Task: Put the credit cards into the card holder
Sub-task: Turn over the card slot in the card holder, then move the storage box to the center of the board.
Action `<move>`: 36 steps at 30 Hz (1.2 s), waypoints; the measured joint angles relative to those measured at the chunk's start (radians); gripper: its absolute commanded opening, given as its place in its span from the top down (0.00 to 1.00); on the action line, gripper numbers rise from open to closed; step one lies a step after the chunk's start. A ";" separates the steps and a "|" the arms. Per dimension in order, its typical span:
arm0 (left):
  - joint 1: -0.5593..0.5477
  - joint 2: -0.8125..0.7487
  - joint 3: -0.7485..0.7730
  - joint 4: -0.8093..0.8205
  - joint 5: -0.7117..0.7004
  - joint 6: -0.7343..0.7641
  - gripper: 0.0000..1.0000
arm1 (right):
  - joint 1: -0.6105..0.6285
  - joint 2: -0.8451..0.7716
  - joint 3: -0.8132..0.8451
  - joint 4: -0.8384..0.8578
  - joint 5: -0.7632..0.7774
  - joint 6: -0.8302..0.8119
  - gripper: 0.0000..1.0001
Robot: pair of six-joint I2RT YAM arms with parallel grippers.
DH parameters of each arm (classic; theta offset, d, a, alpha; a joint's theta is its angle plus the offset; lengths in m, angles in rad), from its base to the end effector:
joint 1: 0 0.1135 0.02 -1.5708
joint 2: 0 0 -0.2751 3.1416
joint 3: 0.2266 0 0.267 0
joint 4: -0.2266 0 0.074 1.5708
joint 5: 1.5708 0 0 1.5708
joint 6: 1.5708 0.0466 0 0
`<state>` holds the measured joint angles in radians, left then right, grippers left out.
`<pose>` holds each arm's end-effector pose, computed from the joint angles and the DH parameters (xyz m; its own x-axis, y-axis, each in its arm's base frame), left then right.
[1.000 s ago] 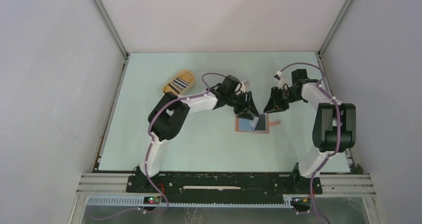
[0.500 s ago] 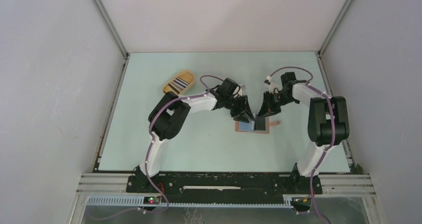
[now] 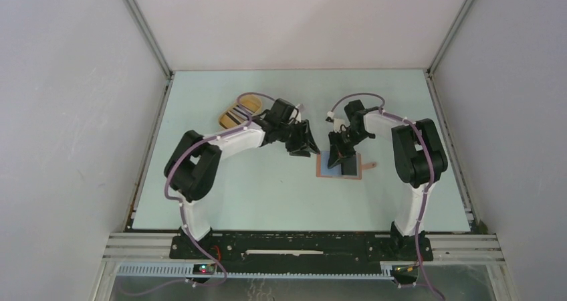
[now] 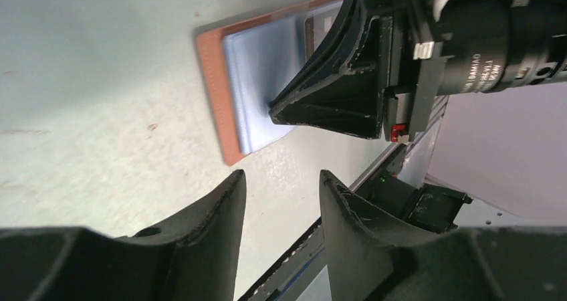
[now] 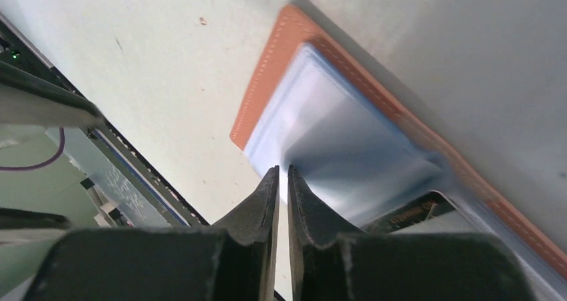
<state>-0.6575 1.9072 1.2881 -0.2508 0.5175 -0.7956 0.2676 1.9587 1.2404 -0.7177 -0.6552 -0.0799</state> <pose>0.3273 -0.2819 0.1835 -0.9831 -0.0252 -0.1813 0.1164 0.6786 -0.7253 0.3535 0.1264 0.1322 -0.9296 -0.3205 -0.1822 -0.3640 0.7198 0.5911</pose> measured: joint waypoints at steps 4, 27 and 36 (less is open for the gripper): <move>0.048 -0.111 -0.056 -0.013 -0.071 0.060 0.49 | 0.012 -0.001 0.018 -0.024 -0.008 -0.024 0.70; 0.567 -0.338 -0.025 -0.090 -0.462 0.224 0.01 | -0.166 -0.280 0.266 -0.155 -0.351 -0.419 0.27; 0.600 -0.037 0.228 -0.322 -0.534 0.246 0.17 | -0.096 -0.229 0.231 -0.204 -0.304 -0.442 0.28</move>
<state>-0.0570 1.8702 1.5162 -0.5724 -0.0166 -0.5495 0.1719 1.7298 1.4715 -0.9222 -0.9592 -0.5217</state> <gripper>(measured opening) 0.884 0.725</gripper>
